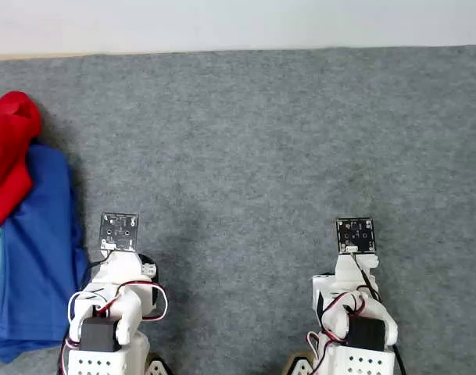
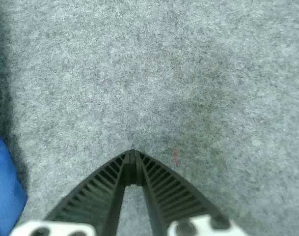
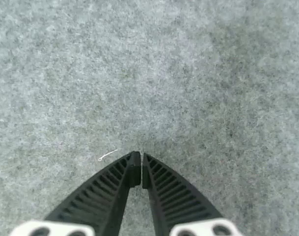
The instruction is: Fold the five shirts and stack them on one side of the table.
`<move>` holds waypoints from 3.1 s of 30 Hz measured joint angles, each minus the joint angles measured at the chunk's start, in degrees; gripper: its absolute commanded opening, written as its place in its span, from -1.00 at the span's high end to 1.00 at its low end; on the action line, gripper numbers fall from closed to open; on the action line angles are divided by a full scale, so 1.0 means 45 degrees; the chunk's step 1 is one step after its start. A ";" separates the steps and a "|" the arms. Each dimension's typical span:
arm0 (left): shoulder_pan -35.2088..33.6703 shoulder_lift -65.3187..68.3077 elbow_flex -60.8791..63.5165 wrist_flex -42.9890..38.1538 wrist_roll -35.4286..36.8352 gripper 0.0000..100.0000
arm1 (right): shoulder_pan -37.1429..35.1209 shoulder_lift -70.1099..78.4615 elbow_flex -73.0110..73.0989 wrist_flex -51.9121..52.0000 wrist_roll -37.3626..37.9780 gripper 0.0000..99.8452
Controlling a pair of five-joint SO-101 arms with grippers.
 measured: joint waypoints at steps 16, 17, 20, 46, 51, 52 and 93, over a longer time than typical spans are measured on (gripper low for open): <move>0.0000 0.0000 0.0000 0.0000 0.0000 0.99 | 0.0000 0.0000 0.0000 0.0000 0.0000 0.97; 0.0000 0.0000 0.0000 0.0000 0.0000 0.99 | 0.0000 0.0000 0.0000 0.0000 0.0000 0.97; 0.0000 0.0000 0.0000 0.0000 0.0000 0.99 | 0.0000 0.0000 0.0000 0.0000 0.0000 0.97; 0.0000 0.0000 0.0000 0.0000 0.0000 0.99 | 0.0000 0.0000 0.0000 0.0000 0.0000 0.97; 0.0000 0.0000 0.0000 0.0000 0.0000 0.99 | 0.0000 0.0000 0.0000 0.0000 0.0000 0.97; 0.0000 0.0000 0.0000 0.0000 0.0000 0.99 | 0.0000 0.0000 0.0000 0.0000 0.0000 0.97; -0.0293 0.0000 0.0000 -0.1719 -0.0762 0.88 | -0.0137 0.0000 0.0000 0.0000 0.0000 0.97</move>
